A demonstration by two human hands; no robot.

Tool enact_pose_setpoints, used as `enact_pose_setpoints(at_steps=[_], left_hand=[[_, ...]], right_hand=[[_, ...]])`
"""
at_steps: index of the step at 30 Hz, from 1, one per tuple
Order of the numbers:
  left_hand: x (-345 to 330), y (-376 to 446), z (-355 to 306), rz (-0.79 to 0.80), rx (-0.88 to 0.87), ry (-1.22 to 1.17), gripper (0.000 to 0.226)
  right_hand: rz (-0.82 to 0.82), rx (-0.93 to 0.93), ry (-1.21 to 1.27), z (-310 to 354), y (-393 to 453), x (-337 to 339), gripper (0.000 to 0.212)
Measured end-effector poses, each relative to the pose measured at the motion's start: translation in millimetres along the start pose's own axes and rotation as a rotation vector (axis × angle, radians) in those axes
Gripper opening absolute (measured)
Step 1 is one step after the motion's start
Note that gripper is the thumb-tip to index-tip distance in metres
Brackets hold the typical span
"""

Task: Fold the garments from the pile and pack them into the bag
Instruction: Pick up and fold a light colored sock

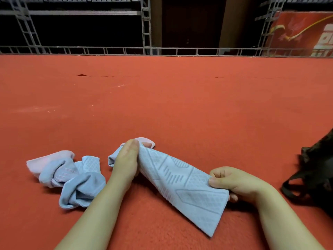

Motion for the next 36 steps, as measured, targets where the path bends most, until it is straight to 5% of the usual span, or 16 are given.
enact_pose_setpoints(at_steps=[4, 7, 10, 12, 14, 15, 17, 19, 22, 26, 31, 33, 36], left_hand=[[-2.6, 1.6, 5.8, 0.079, 0.003, 0.183, 0.023], [-4.6, 4.2, 12.3, 0.172, -0.036, 0.190, 0.004], [2.1, 5.7, 22.8, 0.036, -0.082, 0.613, 0.053], [1.7, 1.6, 13.0, -0.038, -0.222, 0.744, 0.058], [-7.7, -0.1, 9.3, 0.189, -0.341, 0.817, 0.039], [-16.4, -1.4, 12.5, 0.367, -0.334, 0.948, 0.050], [-25.9, -7.5, 29.3, 0.647, -0.123, 1.222, 0.061], [-26.5, -8.1, 41.9, 0.750, 0.040, 1.347, 0.048], [-26.4, -7.1, 43.3, 0.727, -0.022, 1.303, 0.048], [-17.9, -5.5, 21.0, 0.325, -0.174, 0.946, 0.040], [-6.9, -14.7, 6.3, 0.094, -0.164, 0.779, 0.043], [-9.8, -13.2, 5.7, 0.093, -0.084, 0.695, 0.049], [-21.8, -9.6, 15.1, 0.267, 0.297, 0.306, 0.054]], right_hand=[[-0.033, 0.019, 0.006, 7.7, -2.0, -6.6, 0.026], [-0.107, -0.015, -0.098, 11.2, 2.3, -8.1, 0.052], [-0.157, -0.196, -0.291, 6.2, 3.1, -7.0, 0.038], [-0.158, -0.331, -0.370, 3.0, -3.3, -2.3, 0.032], [-0.106, -0.385, -0.328, 1.3, -9.0, -0.6, 0.037], [-0.097, -0.380, -0.294, 3.6, -10.1, -1.3, 0.041], [-0.170, -0.361, -0.325, 11.3, -6.7, -3.0, 0.050], [-0.341, -0.293, -0.382, 17.4, 4.6, -4.0, 0.052], [-0.435, -0.234, -0.316, 20.4, 22.9, -7.4, 0.051], [-0.206, -0.177, -0.215, 15.9, 35.1, -20.7, 0.019], [-0.262, 0.321, 0.239, 19.0, 34.6, -30.1, 0.023], [-0.323, 0.452, 0.317, 24.2, 29.6, -29.9, 0.025], [-0.268, 0.575, 0.393, 29.5, 23.7, -32.6, 0.048]])
Point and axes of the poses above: each hand's wrist, its own y-axis towards the middle knuckle, its own x-axis out of the back of the hand, z = x × y, the point moved 3 cm from there along y, towards the middle knuckle, and after that the axes turned 13 degrees about z, right-handed, at the moved point
